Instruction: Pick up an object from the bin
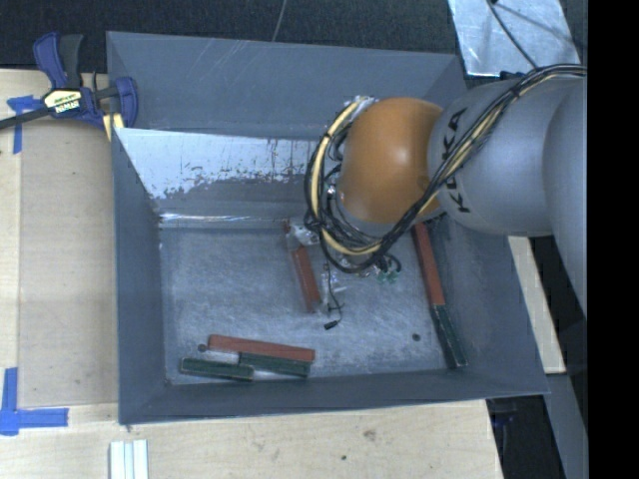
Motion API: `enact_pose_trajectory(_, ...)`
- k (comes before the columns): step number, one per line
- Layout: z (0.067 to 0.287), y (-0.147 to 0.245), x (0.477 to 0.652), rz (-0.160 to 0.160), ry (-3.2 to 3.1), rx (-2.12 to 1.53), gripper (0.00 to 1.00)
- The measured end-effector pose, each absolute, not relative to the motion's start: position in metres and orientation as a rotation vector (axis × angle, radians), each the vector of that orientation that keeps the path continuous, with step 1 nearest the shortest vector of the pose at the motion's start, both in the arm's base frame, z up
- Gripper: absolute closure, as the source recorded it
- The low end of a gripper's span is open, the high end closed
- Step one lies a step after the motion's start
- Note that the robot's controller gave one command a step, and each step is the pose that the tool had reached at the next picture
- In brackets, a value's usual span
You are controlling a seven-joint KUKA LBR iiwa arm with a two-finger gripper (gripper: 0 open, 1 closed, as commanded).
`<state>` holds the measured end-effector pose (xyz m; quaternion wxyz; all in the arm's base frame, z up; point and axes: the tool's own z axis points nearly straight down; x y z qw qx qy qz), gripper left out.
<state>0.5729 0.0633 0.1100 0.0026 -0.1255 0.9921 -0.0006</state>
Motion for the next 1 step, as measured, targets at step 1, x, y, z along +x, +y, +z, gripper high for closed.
enact_pose_trajectory(1, 0.0729, 0.0935, 0.484, -0.002, 3.084, -0.586, 1.0)
